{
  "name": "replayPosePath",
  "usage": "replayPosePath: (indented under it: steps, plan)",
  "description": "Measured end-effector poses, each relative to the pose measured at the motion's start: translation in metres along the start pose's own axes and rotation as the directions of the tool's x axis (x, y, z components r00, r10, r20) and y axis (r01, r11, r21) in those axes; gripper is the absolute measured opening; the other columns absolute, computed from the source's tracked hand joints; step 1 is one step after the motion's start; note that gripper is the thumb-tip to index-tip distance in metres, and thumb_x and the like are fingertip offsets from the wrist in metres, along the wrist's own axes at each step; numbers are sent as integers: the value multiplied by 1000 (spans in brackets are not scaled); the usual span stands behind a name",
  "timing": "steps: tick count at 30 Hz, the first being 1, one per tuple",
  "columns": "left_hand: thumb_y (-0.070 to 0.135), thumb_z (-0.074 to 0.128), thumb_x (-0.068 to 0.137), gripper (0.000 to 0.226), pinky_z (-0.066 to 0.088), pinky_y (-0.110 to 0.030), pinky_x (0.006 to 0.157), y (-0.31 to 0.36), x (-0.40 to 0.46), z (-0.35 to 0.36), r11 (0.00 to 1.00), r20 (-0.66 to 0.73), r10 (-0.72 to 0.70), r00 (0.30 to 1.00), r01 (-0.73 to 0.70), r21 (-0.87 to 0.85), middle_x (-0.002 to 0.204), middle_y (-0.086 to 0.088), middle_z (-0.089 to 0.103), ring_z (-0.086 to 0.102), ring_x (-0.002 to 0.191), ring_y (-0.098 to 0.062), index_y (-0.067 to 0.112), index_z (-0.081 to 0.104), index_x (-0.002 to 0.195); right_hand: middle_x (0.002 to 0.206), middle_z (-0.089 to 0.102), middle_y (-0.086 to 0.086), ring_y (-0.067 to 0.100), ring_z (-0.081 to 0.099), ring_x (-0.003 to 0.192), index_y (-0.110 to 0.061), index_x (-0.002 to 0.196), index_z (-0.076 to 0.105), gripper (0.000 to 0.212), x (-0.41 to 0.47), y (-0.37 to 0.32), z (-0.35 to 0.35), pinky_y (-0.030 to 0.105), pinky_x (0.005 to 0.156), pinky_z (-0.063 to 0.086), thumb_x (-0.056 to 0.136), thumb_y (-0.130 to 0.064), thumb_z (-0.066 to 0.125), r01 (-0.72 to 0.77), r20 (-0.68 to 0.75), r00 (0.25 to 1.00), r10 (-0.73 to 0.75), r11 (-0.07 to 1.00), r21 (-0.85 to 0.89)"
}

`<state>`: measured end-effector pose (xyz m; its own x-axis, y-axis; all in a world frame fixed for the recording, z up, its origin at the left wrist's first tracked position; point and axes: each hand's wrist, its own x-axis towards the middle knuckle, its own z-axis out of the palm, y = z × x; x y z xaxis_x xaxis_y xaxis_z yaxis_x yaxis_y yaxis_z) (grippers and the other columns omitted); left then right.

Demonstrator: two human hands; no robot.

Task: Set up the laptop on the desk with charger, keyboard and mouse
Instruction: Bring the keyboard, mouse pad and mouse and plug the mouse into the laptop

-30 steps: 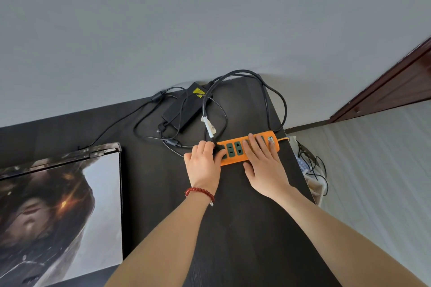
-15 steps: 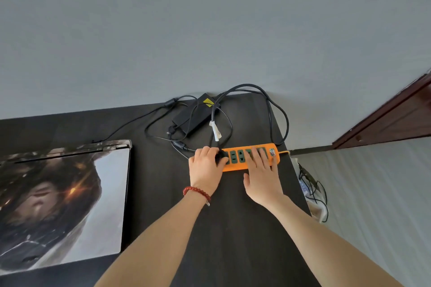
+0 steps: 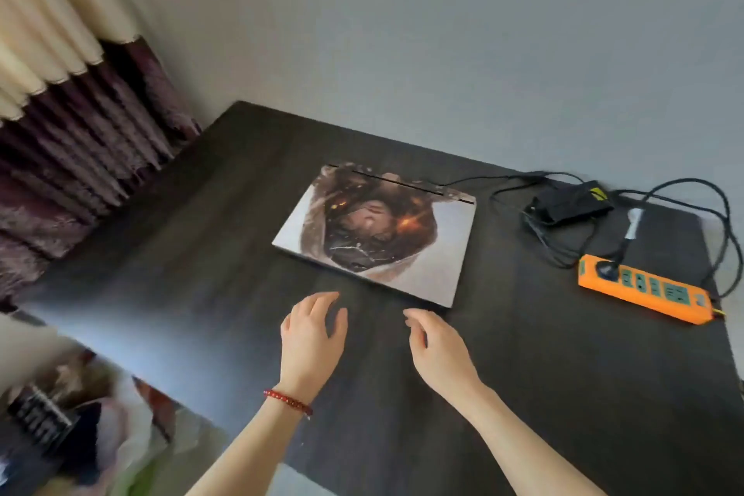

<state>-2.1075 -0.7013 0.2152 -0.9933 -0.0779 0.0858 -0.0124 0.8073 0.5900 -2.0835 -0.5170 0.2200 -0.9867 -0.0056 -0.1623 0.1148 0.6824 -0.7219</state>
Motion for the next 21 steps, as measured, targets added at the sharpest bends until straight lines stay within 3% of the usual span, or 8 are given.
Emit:
replayPosePath:
  steps: [5, 10, 12, 16, 21]
  plan:
    - [15, 59, 86, 21, 46, -42, 90, -163, -85, -125, 954, -185, -298, 936, 295, -43, 110, -7, 64, 59, 106, -28, 11, 63, 106, 118, 63, 1, 13, 59, 107, -16, 123, 54, 34, -34, -127, 143, 26, 93, 43, 94, -10, 38, 152, 223, 962, -159, 987, 46]
    - [13, 55, 88, 19, 45, -32, 85, -294, -185, -208, 806, -251, -591, 767, 571, -154, 103, -4, 63, 59, 102, -24, 12, 63, 105, 118, 64, 3, 19, 58, 108, -15, 122, 55, 32, -68, -215, 286, 27, 92, 42, 94, -12, 40, 280, 482, 837, -258, 959, 27]
    - [12, 53, 88, 19, 45, -32, 86, -328, -215, -227, 735, -256, -678, 690, 651, -190, 101, -3, 61, 59, 102, -24, 13, 62, 105, 121, 62, 0, 17, 56, 111, -19, 123, 53, 33, -77, -238, 328, 26, 91, 40, 95, -16, 38, 280, 566, 791, -233, 960, 5]
    - [19, 52, 90, 31, 45, -37, 94, -399, -244, -247, 567, -200, -824, 531, 784, -255, 118, -10, 56, 55, 110, -26, 10, 54, 120, 125, 59, 2, 18, 54, 113, -19, 126, 49, 35, -74, -283, 413, 28, 95, 40, 93, -16, 39, 272, 682, 709, -179, 962, -32]
    - [27, 52, 90, 48, 36, -38, 103, -476, -221, -251, 431, -109, -902, 418, 859, -278, 134, -13, 41, 42, 124, -28, 10, 39, 133, 132, 50, 8, 22, 44, 123, -13, 133, 41, 40, -39, -328, 502, 35, 104, 36, 93, -16, 41, 353, 715, 677, -175, 929, -107]
